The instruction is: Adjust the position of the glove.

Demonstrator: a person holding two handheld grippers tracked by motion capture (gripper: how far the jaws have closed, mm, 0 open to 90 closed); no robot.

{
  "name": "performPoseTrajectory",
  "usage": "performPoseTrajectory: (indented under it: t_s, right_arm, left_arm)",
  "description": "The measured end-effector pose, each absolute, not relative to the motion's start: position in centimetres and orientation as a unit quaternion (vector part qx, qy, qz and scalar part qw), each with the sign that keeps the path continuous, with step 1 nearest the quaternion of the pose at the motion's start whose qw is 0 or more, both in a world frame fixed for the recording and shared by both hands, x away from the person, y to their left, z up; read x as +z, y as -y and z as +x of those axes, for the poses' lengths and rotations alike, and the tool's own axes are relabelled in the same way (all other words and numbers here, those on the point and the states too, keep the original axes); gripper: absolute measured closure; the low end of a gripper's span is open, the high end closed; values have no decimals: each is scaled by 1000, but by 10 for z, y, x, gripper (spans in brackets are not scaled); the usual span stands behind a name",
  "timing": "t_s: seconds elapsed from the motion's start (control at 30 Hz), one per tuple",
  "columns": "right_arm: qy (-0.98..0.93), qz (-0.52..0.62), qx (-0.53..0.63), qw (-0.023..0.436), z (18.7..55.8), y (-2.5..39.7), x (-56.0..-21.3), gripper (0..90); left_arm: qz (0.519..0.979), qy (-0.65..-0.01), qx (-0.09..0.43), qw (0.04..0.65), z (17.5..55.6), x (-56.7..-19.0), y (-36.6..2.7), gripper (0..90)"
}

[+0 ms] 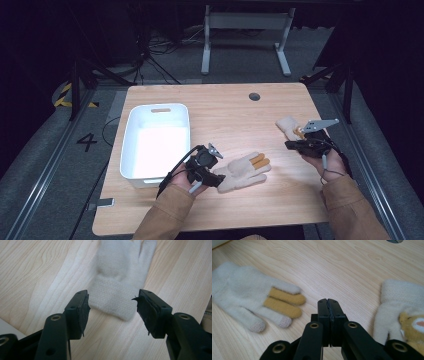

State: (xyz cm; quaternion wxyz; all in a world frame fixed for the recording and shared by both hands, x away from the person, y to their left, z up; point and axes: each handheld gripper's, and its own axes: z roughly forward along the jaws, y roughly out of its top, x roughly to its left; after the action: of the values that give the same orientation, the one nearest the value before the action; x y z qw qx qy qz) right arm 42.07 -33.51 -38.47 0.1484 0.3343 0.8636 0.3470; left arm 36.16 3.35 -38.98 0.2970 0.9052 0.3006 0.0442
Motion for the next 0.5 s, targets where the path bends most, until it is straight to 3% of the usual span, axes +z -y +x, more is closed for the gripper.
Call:
performPoseTrajectory:
  t_s: [0.5]
  right_arm:
    - [-871, 316, 349, 141, 420, 317, -390, 890]
  left_arm:
    - [904, -303, 39, 300, 359, -385, -39, 421]
